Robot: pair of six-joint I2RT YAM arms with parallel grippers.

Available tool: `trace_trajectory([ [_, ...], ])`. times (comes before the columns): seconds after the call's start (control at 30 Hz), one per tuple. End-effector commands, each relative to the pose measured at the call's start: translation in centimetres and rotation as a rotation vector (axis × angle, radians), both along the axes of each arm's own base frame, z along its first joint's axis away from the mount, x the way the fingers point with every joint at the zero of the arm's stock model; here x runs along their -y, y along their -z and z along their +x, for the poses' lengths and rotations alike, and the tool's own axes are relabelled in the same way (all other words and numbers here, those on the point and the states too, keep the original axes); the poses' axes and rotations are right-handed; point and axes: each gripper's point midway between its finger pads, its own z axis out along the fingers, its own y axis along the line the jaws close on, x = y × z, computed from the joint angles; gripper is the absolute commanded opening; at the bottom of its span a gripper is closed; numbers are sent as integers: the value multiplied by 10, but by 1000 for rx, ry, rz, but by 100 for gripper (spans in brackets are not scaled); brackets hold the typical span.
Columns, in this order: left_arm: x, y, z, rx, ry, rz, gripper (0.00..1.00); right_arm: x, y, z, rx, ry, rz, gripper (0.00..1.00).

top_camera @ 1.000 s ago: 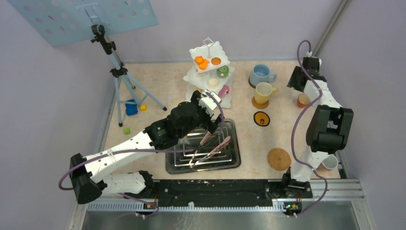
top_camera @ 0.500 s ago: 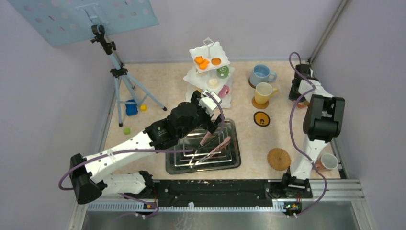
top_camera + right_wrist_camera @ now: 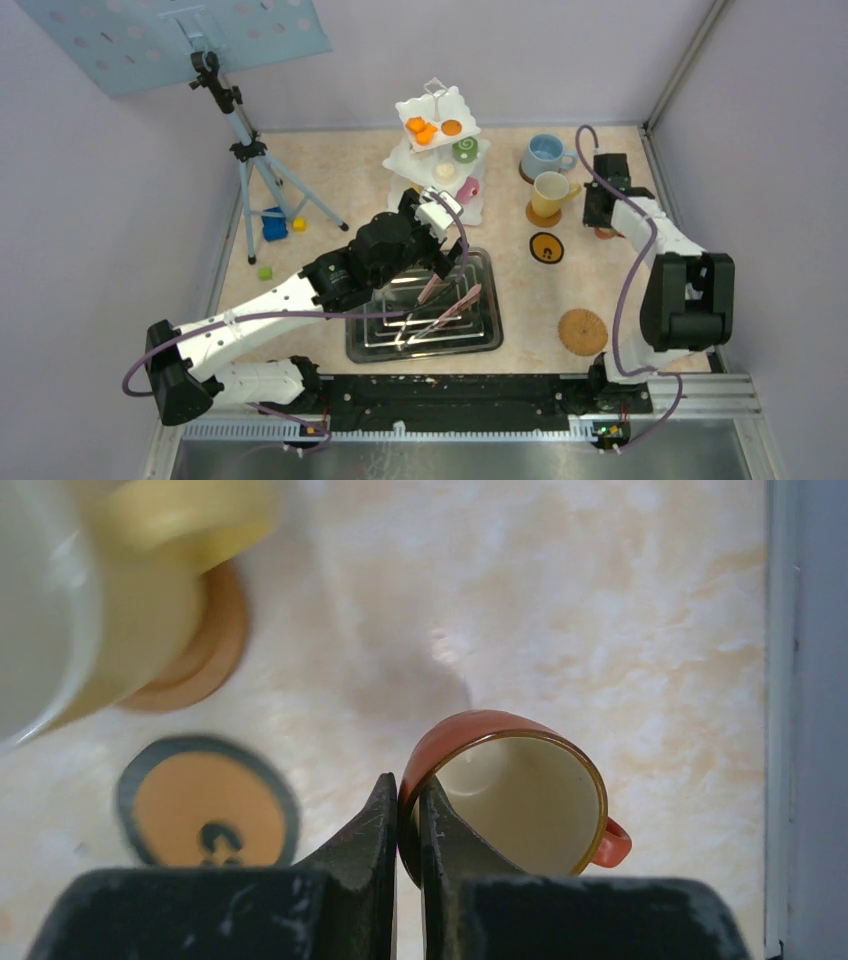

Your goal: Serve the afternoon tea

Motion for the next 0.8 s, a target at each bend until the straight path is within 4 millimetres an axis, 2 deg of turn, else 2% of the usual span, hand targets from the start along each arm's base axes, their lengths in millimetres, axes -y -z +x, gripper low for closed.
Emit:
trace_trajectory([
  [0.0,7,-11,0,11,10,-51,99,-62,-28,-12,94,-225,24,0],
  [0.1,7,-10,0,11,10,-51,99,-94,-28,-26,104,-343,78,0],
  [0.27,8,-12,-2,7,17,-61,99,-123,-22,-33,111,-501,108,0],
  [0.53,6,-15,-2,11,15,-65,99,-141,-19,-17,84,-587,121,0],
  [0.77,5,-16,-2,16,11,-66,99,-146,-1,-13,14,-619,52,0],
])
